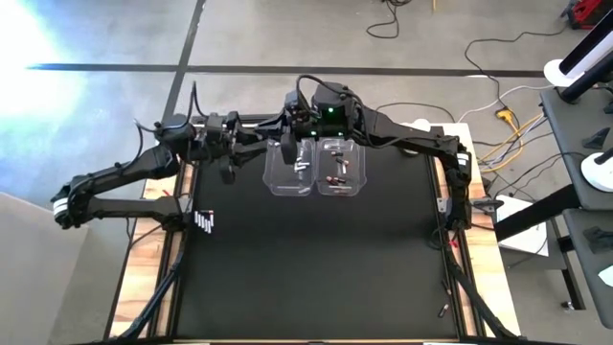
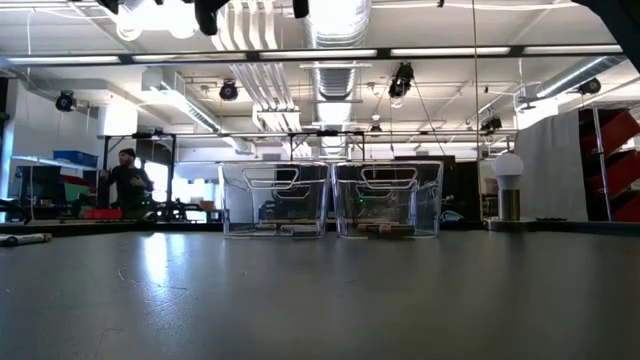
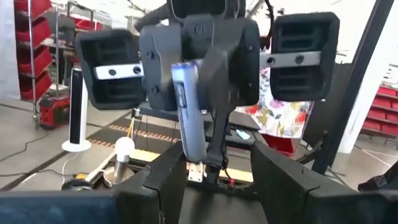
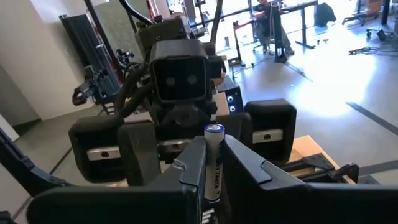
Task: Sort batteries
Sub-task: Put the white battery into the left transparent bin
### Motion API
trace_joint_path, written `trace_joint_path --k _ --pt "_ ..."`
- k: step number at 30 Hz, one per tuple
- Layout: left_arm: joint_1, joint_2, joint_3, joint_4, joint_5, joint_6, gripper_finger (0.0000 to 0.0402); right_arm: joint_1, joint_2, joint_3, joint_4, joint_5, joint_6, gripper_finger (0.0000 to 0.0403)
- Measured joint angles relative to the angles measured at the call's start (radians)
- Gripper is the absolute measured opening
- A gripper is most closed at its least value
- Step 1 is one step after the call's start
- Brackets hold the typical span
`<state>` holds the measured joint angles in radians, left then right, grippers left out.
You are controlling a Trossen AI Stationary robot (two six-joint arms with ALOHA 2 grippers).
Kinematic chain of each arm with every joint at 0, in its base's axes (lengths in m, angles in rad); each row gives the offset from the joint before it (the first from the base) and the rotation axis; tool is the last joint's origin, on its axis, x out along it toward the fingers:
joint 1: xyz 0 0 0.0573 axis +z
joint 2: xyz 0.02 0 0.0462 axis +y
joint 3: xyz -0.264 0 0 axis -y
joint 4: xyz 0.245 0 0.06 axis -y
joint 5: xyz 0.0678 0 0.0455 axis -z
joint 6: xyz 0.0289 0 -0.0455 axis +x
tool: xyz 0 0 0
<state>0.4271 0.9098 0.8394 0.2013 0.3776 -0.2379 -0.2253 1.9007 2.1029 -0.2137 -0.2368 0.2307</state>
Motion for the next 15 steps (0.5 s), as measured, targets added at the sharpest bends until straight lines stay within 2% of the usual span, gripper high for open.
trace_joint_path --k 9,12,15 --pt "0.001 -0.012 0.009 0.002 -0.008 -0.038 0.0149 0.005 0.000 -0.011 -0.018 0.001 -0.010 0.0038" --pt "0.001 -0.007 0.011 0.005 -0.003 -0.070 0.0124 0.007 -0.002 -0.012 -0.020 0.001 -0.011 0.0038" --pt "0.001 -0.007 0.011 0.004 -0.003 -0.079 0.0078 0.010 -0.002 -0.012 -0.019 0.000 -0.013 0.0038"
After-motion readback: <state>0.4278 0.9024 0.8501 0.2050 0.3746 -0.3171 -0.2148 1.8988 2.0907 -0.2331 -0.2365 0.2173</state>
